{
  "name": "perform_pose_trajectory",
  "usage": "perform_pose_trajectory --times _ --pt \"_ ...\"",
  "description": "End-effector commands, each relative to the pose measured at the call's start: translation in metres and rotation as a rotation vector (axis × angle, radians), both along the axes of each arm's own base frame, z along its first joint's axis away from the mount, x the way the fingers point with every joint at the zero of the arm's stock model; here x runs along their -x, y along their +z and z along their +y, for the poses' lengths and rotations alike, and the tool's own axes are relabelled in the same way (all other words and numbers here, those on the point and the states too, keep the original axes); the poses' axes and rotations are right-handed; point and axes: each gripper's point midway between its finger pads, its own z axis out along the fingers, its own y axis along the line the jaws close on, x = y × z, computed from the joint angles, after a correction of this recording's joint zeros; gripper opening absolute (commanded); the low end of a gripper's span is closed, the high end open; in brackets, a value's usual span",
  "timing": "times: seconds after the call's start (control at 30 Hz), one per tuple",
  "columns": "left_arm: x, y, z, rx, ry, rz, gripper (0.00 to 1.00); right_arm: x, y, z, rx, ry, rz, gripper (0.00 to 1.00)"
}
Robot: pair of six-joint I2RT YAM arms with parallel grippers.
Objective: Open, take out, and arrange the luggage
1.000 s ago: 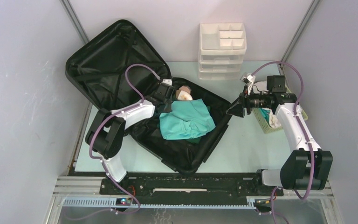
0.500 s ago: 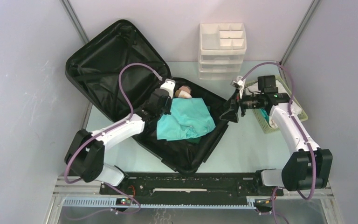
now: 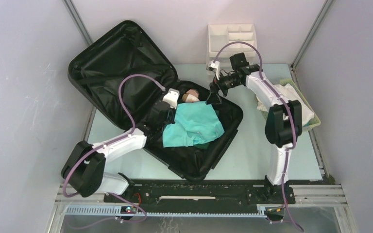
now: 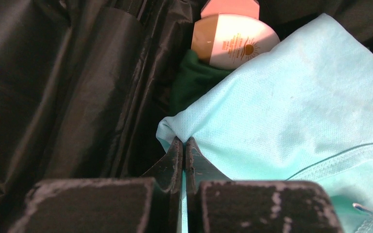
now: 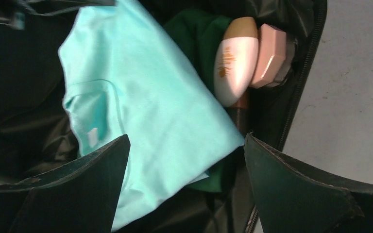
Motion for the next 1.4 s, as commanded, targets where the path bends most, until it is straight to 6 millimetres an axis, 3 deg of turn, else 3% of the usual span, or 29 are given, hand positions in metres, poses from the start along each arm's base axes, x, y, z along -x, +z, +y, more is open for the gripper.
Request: perform_pose_trajectory --times 0.0,0.3,0.53,0.77,0.87,0.9,0.97,1.0,1.13,1.23,1.37 --pt "0.001 0.039 0.005 0.042 -0.028 -0.186 0.0 0.0 -0.01 -0.004 0.076 0.085 -0.004 0.95" --pt "0.02 0.051 -0.01 0.038 -0.221 -0.314 0.0 -0.012 -0.027 0.002 0.203 0.332 -0.288 1.0" --pt "0.03 0.06 -0.015 0.033 -0.287 -0.364 0.0 -0.02 -0.032 0.023 0.199 0.392 -0.316 1.0" --pt "0.034 0.065 -0.016 0.024 -0.302 -0.386 0.0 -0.017 -0.062 0.029 0.251 0.443 -0.259 0.96" --pt "0.035 0.066 -0.016 0.024 -0.304 -0.389 0.0 -0.007 -0.066 0.028 0.255 0.474 -0.23 0.83" --pt "0.035 0.066 -0.016 0.024 -0.304 -0.389 0.0 -0.003 -0.064 0.028 0.245 0.49 -0.231 0.72" --pt "0.035 0.065 -0.016 0.02 -0.302 -0.387 0.0 0.005 -0.055 0.026 0.23 0.498 -0.22 0.4" --pt "0.034 0.064 -0.015 0.018 -0.298 -0.385 0.0 0.008 -0.049 0.024 0.222 0.499 -0.222 0.29" --pt "0.035 0.065 -0.01 0.021 -0.278 -0.391 0.0 0.017 -0.023 0.015 0.199 0.476 -0.278 0.01" --pt "0.04 0.065 -0.004 0.018 -0.263 -0.386 0.03 0.022 -0.011 0.003 0.25 0.43 -0.333 0.0" --pt "0.055 0.059 -0.003 -0.002 -0.319 -0.335 0.43 0.031 -0.004 -0.012 0.35 0.371 -0.375 0.0"
